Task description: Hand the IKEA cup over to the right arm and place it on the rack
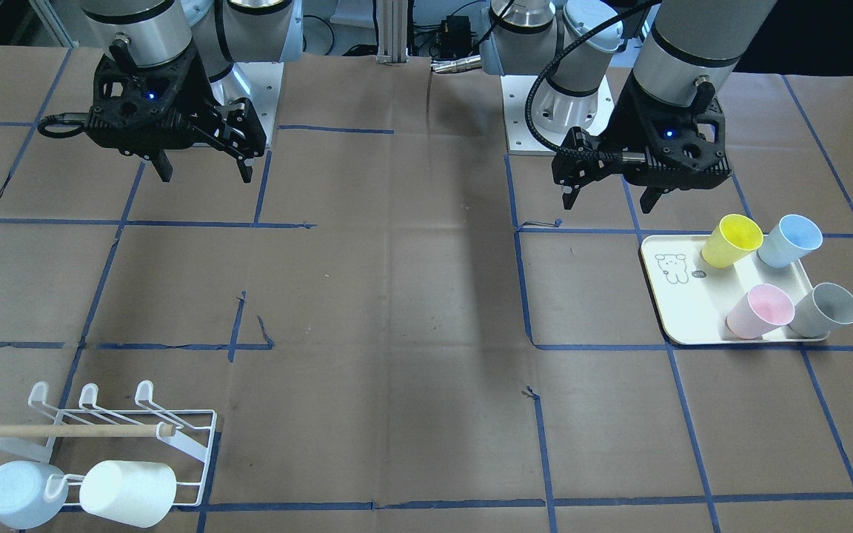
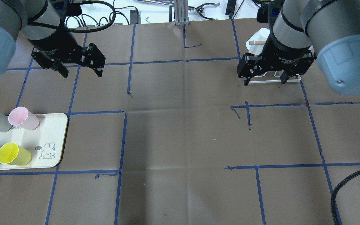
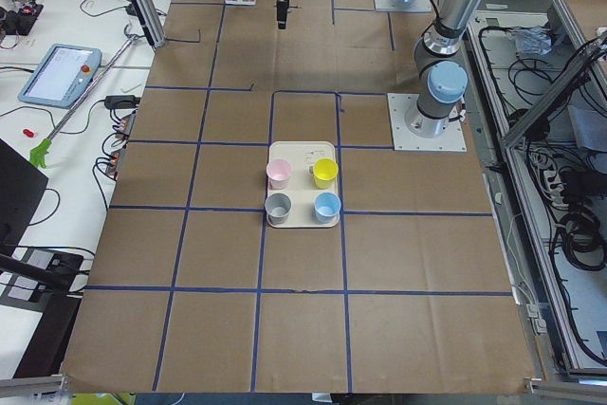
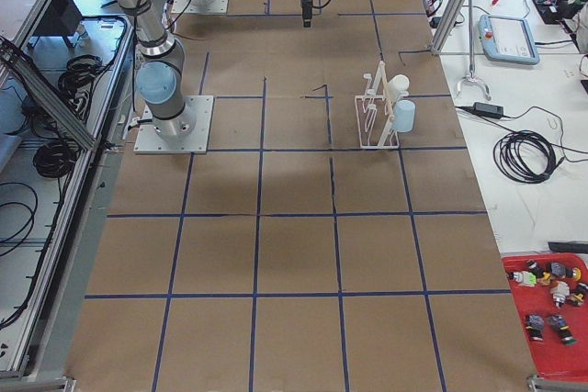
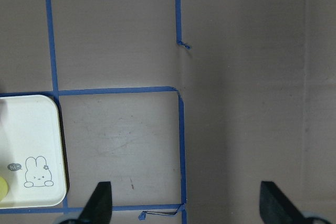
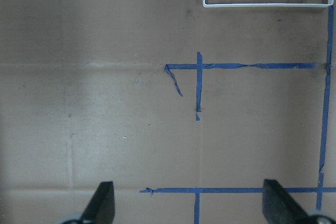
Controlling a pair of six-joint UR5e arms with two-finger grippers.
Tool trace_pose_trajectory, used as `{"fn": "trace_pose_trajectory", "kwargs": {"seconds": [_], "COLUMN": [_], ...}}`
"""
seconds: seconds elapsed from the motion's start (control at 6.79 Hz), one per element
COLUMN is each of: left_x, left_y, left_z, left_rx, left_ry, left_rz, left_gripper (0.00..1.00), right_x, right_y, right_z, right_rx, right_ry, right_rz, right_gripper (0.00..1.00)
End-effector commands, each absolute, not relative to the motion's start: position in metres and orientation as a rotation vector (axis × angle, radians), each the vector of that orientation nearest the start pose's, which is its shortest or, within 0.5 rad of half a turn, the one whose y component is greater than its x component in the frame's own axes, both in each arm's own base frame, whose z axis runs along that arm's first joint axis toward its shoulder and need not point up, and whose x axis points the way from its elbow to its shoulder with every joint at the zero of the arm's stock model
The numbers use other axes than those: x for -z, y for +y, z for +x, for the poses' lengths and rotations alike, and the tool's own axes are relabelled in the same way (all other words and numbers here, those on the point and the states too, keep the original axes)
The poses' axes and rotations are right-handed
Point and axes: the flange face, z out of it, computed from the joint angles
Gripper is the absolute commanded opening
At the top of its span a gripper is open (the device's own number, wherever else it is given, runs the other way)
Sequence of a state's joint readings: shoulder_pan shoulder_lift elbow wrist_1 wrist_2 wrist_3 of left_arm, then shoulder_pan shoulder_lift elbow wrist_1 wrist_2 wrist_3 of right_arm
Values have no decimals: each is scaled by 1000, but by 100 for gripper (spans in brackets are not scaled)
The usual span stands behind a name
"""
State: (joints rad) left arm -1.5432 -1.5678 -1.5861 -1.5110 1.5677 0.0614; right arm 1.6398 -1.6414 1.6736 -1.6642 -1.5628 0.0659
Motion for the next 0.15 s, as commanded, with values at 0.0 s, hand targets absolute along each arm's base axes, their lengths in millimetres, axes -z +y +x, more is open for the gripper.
{"fn": "trace_pose_trajectory", "kwargs": {"seconds": [0.0], "left_x": [-488], "left_y": [-499], "left_z": [-120], "left_rx": [75], "left_ry": [3140], "left_rz": [53], "left_gripper": [99], "right_x": [-481], "right_y": [-457], "right_z": [166], "right_rx": [95], "right_ry": [3127], "right_rz": [-5], "right_gripper": [100]}}
